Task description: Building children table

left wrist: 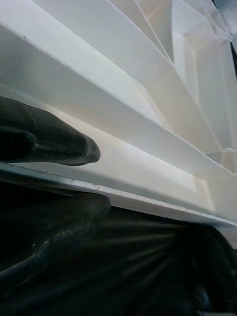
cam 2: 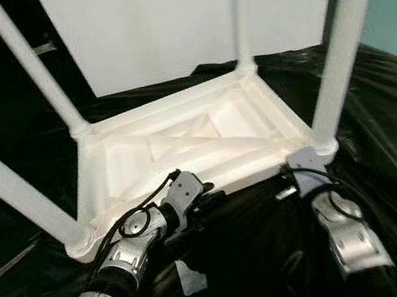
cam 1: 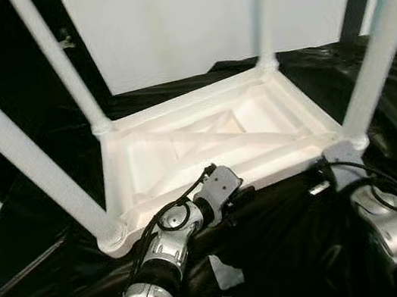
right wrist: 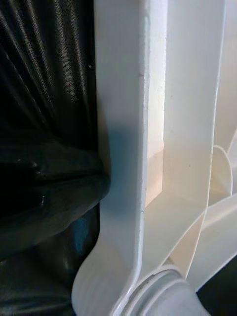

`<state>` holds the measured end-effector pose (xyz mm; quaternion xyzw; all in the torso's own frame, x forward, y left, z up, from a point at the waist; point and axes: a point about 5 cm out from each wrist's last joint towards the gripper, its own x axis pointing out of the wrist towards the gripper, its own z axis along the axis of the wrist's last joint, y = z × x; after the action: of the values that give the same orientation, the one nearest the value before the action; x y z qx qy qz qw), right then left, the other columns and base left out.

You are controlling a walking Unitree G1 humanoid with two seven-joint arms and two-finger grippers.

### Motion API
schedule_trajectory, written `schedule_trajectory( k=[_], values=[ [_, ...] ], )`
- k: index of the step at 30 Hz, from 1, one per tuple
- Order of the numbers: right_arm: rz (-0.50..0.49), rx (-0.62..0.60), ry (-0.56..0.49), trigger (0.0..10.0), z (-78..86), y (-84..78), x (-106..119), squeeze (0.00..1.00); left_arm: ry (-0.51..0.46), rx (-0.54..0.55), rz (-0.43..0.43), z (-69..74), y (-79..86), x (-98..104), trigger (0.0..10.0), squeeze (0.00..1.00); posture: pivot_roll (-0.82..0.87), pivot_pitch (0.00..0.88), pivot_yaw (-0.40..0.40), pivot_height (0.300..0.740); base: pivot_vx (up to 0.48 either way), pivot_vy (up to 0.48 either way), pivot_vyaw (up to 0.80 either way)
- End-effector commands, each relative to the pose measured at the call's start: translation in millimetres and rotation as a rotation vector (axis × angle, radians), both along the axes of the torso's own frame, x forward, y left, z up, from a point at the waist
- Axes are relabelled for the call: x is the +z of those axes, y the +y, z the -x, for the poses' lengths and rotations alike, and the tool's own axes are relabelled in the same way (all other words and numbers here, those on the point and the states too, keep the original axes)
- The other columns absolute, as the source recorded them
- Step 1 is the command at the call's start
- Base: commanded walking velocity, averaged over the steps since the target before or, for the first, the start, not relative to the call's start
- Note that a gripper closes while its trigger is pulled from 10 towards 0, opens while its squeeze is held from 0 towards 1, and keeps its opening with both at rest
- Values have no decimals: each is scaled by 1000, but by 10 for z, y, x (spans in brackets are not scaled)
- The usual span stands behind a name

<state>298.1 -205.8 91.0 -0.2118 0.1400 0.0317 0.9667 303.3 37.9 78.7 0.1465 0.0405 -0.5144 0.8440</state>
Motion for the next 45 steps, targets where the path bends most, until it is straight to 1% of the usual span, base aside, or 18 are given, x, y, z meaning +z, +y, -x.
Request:
schedule_trajectory(
  k=[1, 3, 4, 5, 6, 7, 15, 16, 18, 25, 33, 36, 37, 38, 39, 41, 42, 45],
  values=[
    [23, -82, 2, 1647, -94, -90, 0, 0, 87, -138, -41, 263, -176, -242, 10000, 0, -111, 0, 62, 740, 0, 0, 0],
    [12, -58, -9, 4863, -153, -6, 1, 0, 57, -115, 6, 252, -223, -172, 10000, 0, -107, 0, 60, 740, 0, 0, 0],
    [12, -58, -9, 4863, -153, -6, 1, 0, 57, -115, 6, 252, -223, -172, 10000, 0, -107, 0, 60, 740, 0, 0, 0],
    [6, -53, -10, 9843, -133, 35, -16, 0, 39, -82, 60, 223, -227, -108, 10000, 0, -104, 0, 58, 740, 0, 0, 0],
    [-1, -51, -9, 10000, -112, 62, -38, 0, 20, -54, 103, 197, -220, -52, 10000, 282, -103, 0, 58, 740, 0, 0, 0],
    [-8, -57, -6, 10000, -63, 80, -71, 0, 4, -28, 168, 175, -200, 16, 10000, 1000, -103, 0, 58, 740, 0, 0, 0],
    [-16, -65, -5, 10000, 63, 104, -153, 0, -36, 37, 282, 130, -118, 150, 10000, 1000, -116, 0, 64, 740, 0, 0, 0],
    [-17, -64, -2, 10000, 109, 121, -173, 0, -47, 44, 279, 117, -86, 175, 10000, 0, -123, 0, 66, 740, 0, 0, 0],
    [-17, -62, -2, 10000, 138, 135, -191, 0, -59, 48, 266, 109, -60, 191, 10000, 0, -126, 0, 67, 740, 0, 0, 0],
    [-35, -42, 7, 10000, 240, 261, -250, 0, -87, 50, -17, 64, 258, 76, 10000, 0, -111, 0, 68, 740, 0, 0, 0],
    [-38, -18, -8, 10000, 187, 318, -212, 0, 41, 58, -279, 42, 621, -122, 10000, 0, -93, 0, 67, 740, 0, 0, 0],
    [-37, -17, -12, 10000, 176, 318, -203, 0, 58, 58, -294, 41, 643, -137, 10000, 0, -92, 0, 67, 740, 0, 0, 0],
    [-35, -15, -19, 10000, 158, 316, -184, 0, 89, 32, -305, 66, 653, -154, 3098, 0, -90, 0, 69, 740, 0, 0, 0],
    [-33, -13, -24, 4078, 137, 314, -167, 0, 114, 2, -295, 92, 636, -152, 0, 0, -92, 0, 71, 740, 0, 0, 0],
    [-32, -12, -28, 2627, 123, 312, -155, 0, 130, -18, -285, 108, 621, -148, 0, 0, -93, 0, 72, 740, 0, 0, 0],
    [-31, -8, -33, 2471, 103, 316, -139, 0, 126, -43, -276, 119, 589, -133, 0, 0, -94, 0, 72, 740, 0, 0, 0],
    [-27, -2, -40, 3529, 72, 324, -118, 0, 128, -62, -240, 121, 523, -93, 0, 0, -96, 0, 74, 740, 0, 0, 0],
    [-15, 9, -50, 4275, 12, 328, -85, 0, 129, -88, -176, 119, 408, -16, 0, 0, -98, 0, 76, 740, 0, 0, 0]
  ],
)
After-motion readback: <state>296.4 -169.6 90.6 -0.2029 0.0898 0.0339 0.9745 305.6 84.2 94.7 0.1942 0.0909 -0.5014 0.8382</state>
